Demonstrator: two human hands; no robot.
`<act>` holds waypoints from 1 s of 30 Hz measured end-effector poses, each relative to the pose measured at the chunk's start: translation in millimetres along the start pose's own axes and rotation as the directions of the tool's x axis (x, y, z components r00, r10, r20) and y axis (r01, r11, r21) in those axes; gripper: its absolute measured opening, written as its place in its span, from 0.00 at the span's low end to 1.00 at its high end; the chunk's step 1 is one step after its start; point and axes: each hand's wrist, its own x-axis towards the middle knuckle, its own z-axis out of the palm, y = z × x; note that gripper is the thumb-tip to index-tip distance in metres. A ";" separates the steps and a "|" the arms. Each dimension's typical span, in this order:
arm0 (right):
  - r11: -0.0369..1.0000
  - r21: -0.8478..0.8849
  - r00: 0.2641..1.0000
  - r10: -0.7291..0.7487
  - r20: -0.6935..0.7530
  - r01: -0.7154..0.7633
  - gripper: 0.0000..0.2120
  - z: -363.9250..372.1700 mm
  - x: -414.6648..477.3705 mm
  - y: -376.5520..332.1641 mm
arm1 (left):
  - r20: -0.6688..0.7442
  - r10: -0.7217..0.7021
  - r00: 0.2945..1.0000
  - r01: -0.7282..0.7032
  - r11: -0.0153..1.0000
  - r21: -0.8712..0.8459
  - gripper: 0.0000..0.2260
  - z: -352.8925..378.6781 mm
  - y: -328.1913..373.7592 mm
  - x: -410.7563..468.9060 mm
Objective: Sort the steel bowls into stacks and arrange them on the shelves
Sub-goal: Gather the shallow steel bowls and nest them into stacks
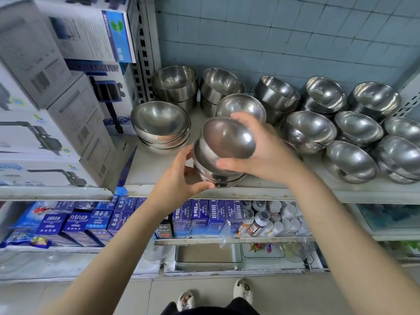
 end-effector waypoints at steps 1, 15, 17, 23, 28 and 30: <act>1.000 -0.021 1.000 -0.003 0.002 0.003 0.45 8.0 1.5 -0.7 | -0.003 -0.012 1.000 0.012 1.000 0.006 0.44 0.2 -1.3 -0.7; 0.997 -0.078 1.000 -0.010 0.017 0.012 0.51 20.9 9.8 11.1 | -0.023 0.002 1.000 -0.001 0.998 0.070 0.45 3.8 -7.7 1.7; 0.999 -0.042 1.000 0.002 -0.024 -0.003 0.48 5.2 4.3 24.1 | 0.027 0.004 1.000 -0.006 0.999 0.038 0.46 1.7 -6.7 2.7; 0.941 -0.223 0.967 0.242 -0.086 -0.255 0.47 -43.4 -21.7 83.9 | 0.055 0.038 0.998 -0.033 0.996 -0.080 0.45 -2.3 -0.8 7.8; 0.940 -0.280 0.981 0.189 -0.050 -0.195 0.51 -39.0 -19.3 98.1 | 0.027 0.041 0.999 -0.040 0.998 -0.039 0.44 0.4 -1.7 8.8; 0.933 -0.310 0.983 0.182 -0.037 -0.184 0.53 -37.0 -18.3 99.3 | 0.025 0.032 0.999 -0.031 0.998 -0.048 0.44 1.0 -2.0 8.1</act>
